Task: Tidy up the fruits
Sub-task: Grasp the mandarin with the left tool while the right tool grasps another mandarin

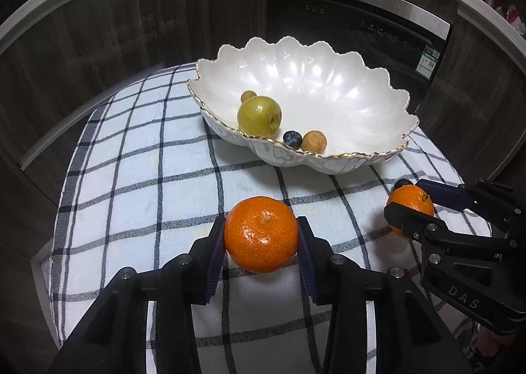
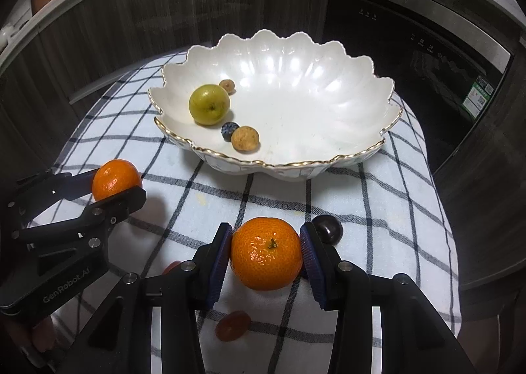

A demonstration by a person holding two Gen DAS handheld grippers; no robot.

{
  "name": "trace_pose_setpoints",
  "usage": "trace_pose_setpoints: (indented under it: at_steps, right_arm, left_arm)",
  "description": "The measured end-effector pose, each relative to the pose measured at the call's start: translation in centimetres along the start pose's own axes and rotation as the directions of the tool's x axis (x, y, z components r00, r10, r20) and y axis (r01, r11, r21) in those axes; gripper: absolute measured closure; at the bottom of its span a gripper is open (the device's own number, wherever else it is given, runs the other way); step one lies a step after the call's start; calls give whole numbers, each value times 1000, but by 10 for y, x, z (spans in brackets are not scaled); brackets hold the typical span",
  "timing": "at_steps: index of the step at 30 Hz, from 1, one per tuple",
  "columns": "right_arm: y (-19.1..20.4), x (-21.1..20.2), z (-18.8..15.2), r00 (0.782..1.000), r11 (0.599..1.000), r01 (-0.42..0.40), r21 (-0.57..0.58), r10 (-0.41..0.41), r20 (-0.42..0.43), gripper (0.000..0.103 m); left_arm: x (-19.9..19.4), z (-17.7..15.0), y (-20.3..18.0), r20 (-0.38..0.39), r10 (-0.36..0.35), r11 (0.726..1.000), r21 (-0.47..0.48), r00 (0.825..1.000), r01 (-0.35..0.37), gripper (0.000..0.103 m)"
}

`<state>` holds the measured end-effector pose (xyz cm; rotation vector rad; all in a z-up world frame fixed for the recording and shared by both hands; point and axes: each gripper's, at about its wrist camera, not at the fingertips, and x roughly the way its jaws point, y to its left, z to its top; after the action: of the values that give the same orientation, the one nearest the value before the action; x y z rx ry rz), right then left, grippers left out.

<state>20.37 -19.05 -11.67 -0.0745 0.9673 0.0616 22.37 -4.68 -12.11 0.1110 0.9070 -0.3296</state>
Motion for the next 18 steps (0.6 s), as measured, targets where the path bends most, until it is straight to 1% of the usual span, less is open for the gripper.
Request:
trace_pose_setpoints:
  at_steps: [18]
  right_arm:
    - [-4, -33, 13, 997, 1000, -14, 19, 13, 74, 59]
  left_arm:
    - [-33, 11, -5, 47, 17, 1000, -1, 999, -17, 62]
